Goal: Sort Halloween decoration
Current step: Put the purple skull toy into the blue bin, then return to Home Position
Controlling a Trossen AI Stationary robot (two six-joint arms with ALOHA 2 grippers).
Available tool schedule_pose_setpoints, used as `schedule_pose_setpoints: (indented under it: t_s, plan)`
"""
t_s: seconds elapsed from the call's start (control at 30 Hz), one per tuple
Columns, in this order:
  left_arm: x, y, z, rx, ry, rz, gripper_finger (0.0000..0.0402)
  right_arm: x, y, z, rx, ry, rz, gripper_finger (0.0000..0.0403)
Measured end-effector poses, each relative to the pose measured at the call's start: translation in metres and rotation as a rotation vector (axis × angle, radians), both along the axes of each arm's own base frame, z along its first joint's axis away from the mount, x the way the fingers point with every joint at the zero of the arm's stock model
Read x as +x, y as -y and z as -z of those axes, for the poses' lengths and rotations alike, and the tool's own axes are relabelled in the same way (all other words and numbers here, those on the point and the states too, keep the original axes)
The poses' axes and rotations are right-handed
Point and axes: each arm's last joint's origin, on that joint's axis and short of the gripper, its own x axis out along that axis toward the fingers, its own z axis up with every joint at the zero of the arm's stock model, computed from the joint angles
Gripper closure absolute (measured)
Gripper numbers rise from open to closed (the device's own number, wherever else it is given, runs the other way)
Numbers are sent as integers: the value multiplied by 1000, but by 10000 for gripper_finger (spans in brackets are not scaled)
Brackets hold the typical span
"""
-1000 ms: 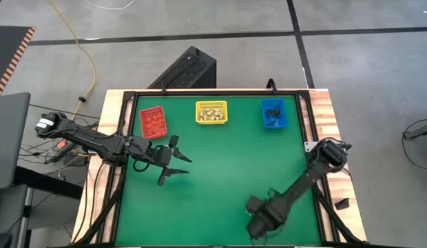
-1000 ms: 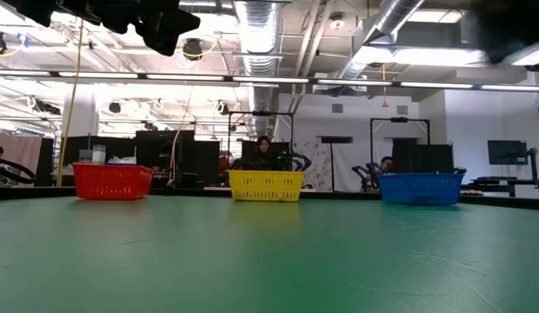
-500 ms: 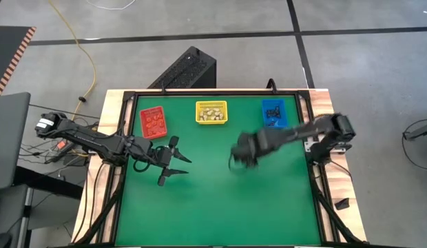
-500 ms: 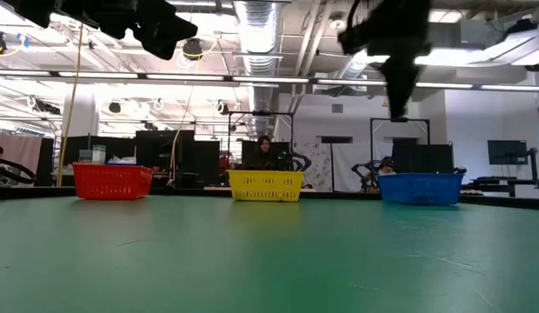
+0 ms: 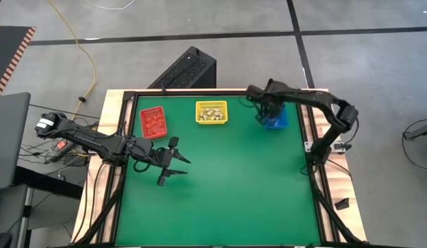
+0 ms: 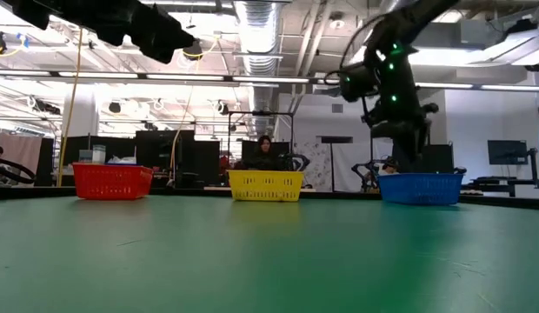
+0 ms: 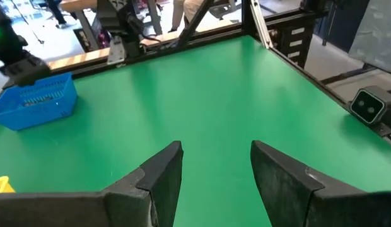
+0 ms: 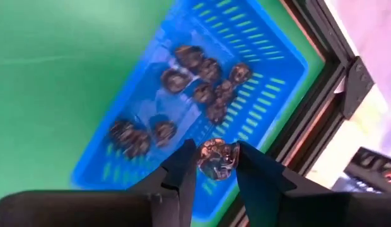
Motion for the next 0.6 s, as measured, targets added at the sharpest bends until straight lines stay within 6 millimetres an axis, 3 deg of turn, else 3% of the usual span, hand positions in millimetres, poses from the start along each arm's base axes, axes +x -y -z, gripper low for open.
schedule_pose_setpoints:
  t_s: [0.17,0.4,0.5,0.6]
  plan:
    - [-6,0,-11,19,55,14,224,-15,20,3,8,11,63,243]
    - [-23,-2,-26,28,126,32,224,-18,24,2,13,7,34,190]
    - [-28,-1,-29,25,140,38,224,-14,18,-8,-25,54,15,177]
    - [-33,3,-33,29,161,56,224,-6,-6,-35,-176,260,-70,175]
